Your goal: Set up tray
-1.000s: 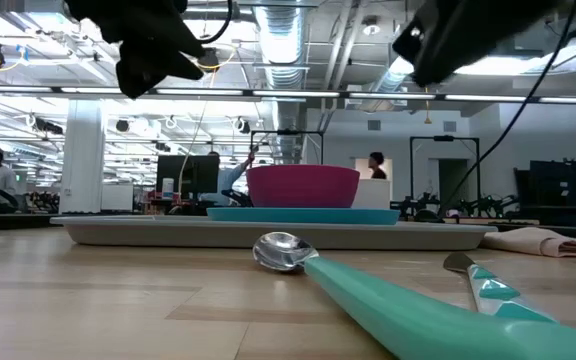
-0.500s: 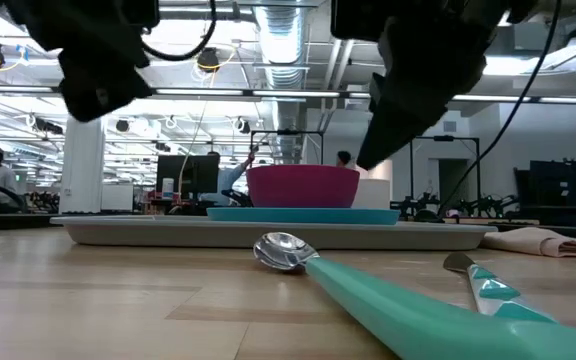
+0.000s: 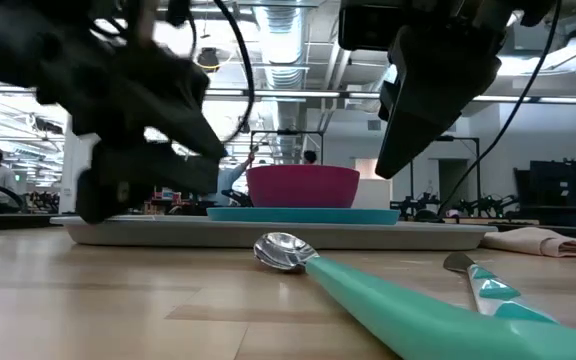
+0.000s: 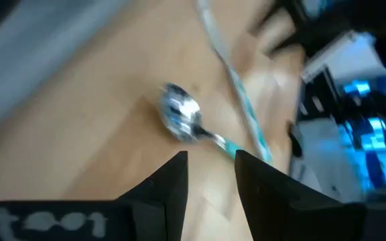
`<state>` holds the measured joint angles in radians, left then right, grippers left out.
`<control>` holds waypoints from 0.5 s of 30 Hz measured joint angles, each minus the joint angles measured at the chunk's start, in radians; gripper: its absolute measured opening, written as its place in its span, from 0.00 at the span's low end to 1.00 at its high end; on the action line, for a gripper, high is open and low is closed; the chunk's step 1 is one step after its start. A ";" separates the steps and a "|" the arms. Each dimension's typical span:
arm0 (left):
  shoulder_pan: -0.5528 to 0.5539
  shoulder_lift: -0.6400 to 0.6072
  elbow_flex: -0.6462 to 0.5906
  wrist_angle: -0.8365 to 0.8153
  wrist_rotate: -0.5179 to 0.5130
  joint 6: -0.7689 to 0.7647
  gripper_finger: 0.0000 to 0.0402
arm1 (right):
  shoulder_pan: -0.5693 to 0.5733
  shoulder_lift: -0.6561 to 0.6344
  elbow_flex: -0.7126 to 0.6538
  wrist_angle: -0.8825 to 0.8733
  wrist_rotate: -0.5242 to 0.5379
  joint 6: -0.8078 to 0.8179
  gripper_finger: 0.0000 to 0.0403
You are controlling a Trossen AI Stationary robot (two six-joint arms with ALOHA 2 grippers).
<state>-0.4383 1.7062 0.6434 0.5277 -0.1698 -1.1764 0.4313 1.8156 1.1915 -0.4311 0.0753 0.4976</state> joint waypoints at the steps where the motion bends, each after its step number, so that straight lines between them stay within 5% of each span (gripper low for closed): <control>1: 0.008 0.017 0.006 0.000 -0.001 -0.011 0.28 | 0.000 0.000 0.000 -0.002 0.000 0.000 0.20; 15: -0.019 0.031 0.191 -0.412 -0.051 -0.203 0.28 | -0.030 0.000 0.000 0.017 -0.001 -0.004 0.20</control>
<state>-0.4574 1.7370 0.8343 0.1154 -0.2211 -1.3790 0.4015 1.8156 1.1915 -0.4145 0.0742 0.4934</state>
